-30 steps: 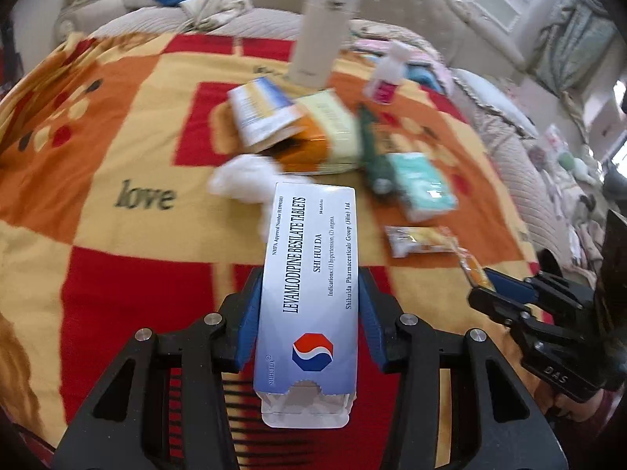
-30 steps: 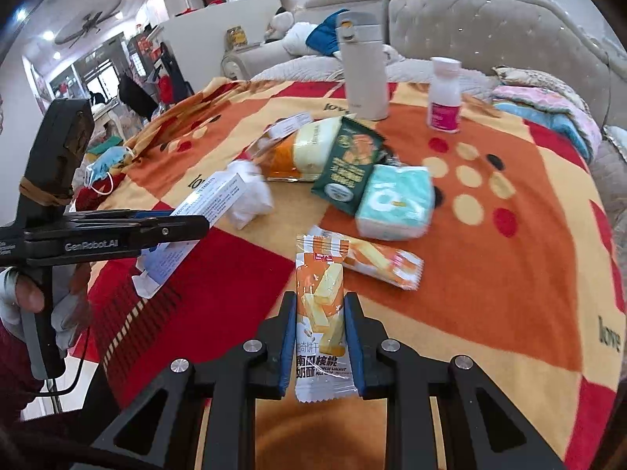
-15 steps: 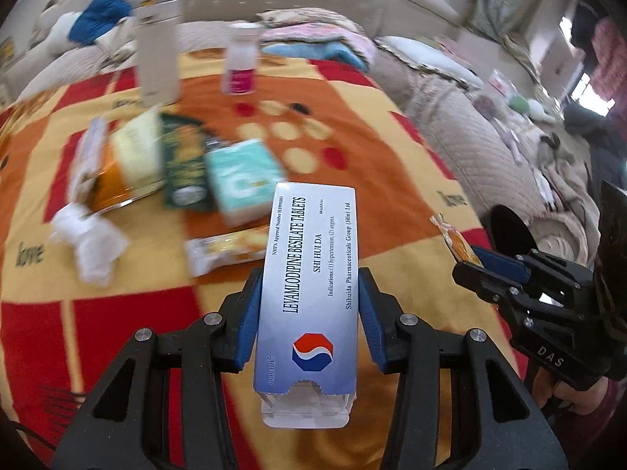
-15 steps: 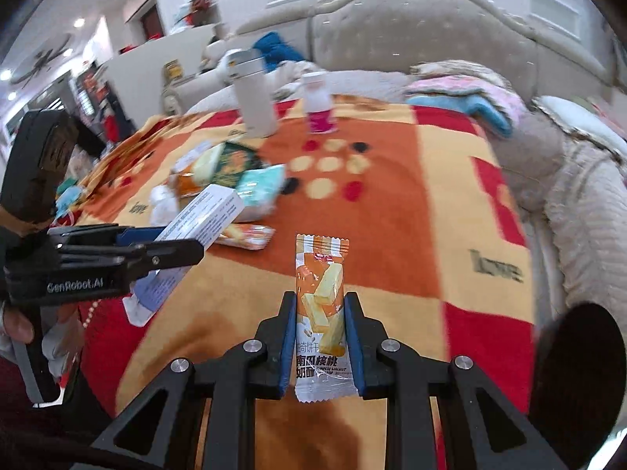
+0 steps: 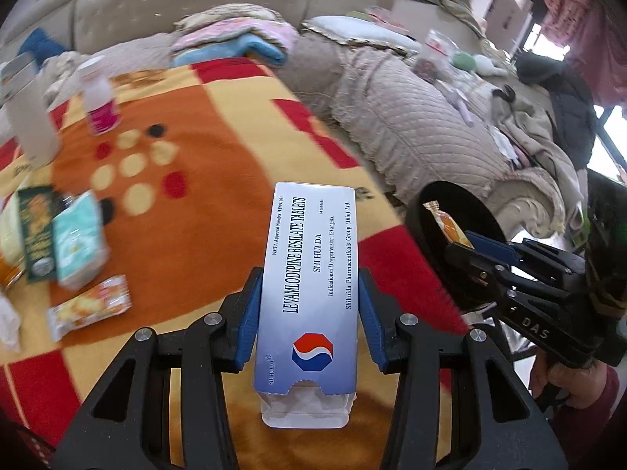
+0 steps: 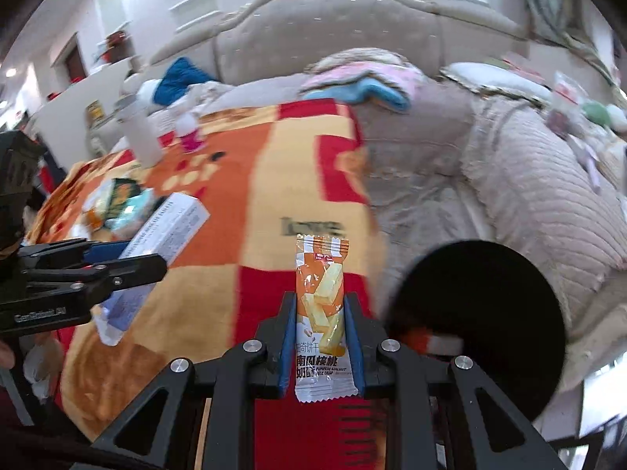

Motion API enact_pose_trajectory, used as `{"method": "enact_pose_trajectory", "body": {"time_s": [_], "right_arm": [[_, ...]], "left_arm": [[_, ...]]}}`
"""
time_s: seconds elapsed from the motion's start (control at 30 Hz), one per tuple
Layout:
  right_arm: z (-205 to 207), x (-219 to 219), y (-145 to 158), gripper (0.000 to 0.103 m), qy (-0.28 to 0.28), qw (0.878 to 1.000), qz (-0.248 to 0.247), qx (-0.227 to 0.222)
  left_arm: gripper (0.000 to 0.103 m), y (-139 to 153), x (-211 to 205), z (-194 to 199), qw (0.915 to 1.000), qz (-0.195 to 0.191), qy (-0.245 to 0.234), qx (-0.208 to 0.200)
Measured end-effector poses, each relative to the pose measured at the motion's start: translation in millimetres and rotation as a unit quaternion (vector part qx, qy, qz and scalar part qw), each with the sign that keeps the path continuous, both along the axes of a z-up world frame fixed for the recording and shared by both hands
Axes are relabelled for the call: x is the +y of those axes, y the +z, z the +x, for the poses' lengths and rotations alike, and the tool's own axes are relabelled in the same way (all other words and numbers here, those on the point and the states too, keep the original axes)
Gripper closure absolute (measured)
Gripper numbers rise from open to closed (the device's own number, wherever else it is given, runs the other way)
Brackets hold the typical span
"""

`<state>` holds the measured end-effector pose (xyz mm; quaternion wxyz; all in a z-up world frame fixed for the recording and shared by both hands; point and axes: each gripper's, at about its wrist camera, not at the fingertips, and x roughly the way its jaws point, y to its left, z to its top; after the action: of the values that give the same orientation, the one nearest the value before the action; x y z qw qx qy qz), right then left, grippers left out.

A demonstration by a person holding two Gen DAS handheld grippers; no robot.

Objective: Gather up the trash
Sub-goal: 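Carry the tablet box and snack bar over the black bin and open both tools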

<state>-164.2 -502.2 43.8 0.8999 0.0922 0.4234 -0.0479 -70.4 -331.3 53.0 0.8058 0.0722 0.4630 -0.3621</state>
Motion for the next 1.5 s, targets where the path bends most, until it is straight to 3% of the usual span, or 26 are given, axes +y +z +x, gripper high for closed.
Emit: {"method": "enact_pose_trajectory", "body": {"time_s": [0.33, 0.57, 0.73, 0.77, 0.8, 0.83, 0.87, 0.9, 1.23, 1.5], "right_arm": [[-27, -70, -19, 0.08, -0.085, 0.996, 0.012, 0.019], [-38, -93, -34, 0.08, -0.115, 0.992, 0.023, 0.033], [-45, -104, -36, 0.08, -0.134, 0.99, 0.025, 0.036], [-46, -107, -35, 0.076, -0.141, 0.989, 0.026, 0.036], [-47, -110, -36, 0.058, -0.148, 0.988, 0.026, 0.038], [-49, -113, -36, 0.05, -0.155, 0.987, 0.026, 0.038], [-51, -114, -35, 0.042, -0.16, 0.986, 0.026, 0.034], [-52, -115, -34, 0.041, -0.163, 0.986, 0.026, 0.031], [-47, -104, -33, 0.041, -0.165, 0.986, 0.017, 0.036], [-34, -76, -20, 0.039, -0.132, 0.991, 0.01, 0.024]], "left_arm": [[0.059, -7, -75, -12, 0.9981, -0.018, -0.052, 0.027], [0.059, -13, -114, -19, 0.9953, -0.032, -0.074, 0.054], [0.058, -17, -131, -17, 0.9914, -0.065, -0.078, 0.083], [0.058, -17, -132, -17, 0.9906, -0.07, -0.08, 0.086], [0.055, -18, -134, -18, 0.9894, -0.075, -0.085, 0.091], [0.047, -18, -136, -18, 0.9881, -0.079, -0.091, 0.095], [0.044, -18, -136, -19, 0.9874, -0.08, -0.095, 0.097], [0.042, -17, -135, -20, 0.9875, -0.08, -0.096, 0.095], [0.042, -8, -106, -19, 0.9952, -0.058, -0.062, 0.049], [0.042, -4, -66, -16, 0.999, -0.037, -0.026, 0.006]]}}
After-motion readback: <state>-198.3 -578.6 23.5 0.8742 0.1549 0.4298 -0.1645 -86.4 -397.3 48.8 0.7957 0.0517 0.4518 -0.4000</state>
